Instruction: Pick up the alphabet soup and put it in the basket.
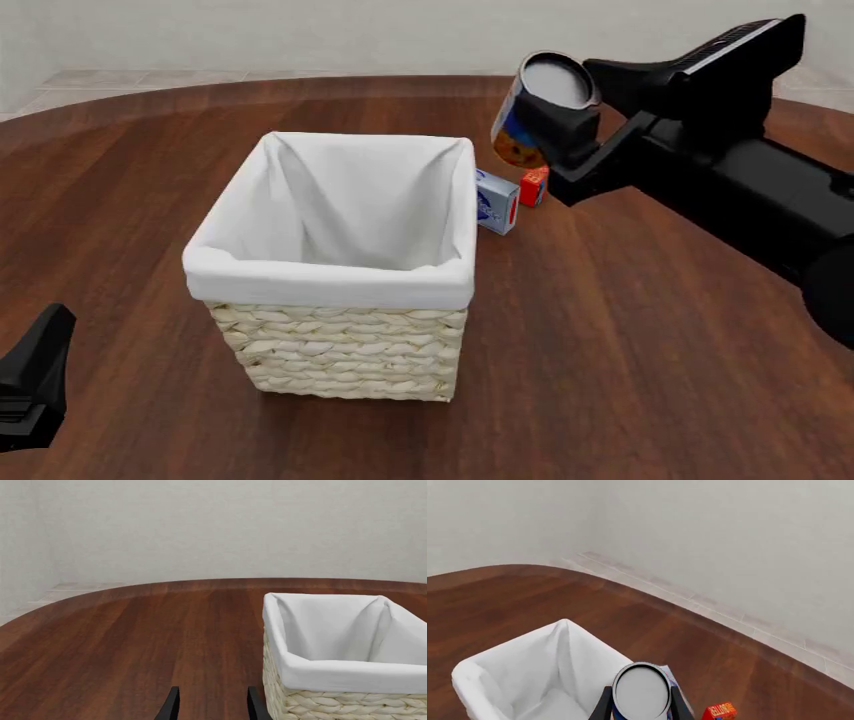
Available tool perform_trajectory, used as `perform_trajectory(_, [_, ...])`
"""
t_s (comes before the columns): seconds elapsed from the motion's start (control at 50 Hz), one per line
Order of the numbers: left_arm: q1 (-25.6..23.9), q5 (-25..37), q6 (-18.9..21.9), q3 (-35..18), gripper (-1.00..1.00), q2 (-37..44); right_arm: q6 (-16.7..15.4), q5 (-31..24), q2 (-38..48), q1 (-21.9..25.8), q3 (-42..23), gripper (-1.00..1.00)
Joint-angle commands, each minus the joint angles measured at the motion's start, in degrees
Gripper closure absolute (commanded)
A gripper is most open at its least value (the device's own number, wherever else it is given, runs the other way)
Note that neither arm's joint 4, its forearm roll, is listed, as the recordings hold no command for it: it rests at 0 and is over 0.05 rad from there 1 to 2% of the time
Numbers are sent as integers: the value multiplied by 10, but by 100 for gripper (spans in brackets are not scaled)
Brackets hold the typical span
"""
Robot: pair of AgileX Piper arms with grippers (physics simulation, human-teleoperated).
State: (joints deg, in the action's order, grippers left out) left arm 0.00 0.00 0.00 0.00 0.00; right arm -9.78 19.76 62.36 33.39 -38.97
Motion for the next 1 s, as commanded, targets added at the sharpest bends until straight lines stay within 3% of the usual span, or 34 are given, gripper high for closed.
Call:
perform_trajectory(0.02, [0, 0, 0, 0, -100, 0, 14, 3, 4, 19, -20, 100])
perform_trajectory(1.0, [0, 0, 0, 0, -100, 0, 22, 15, 50, 79, -70, 100])
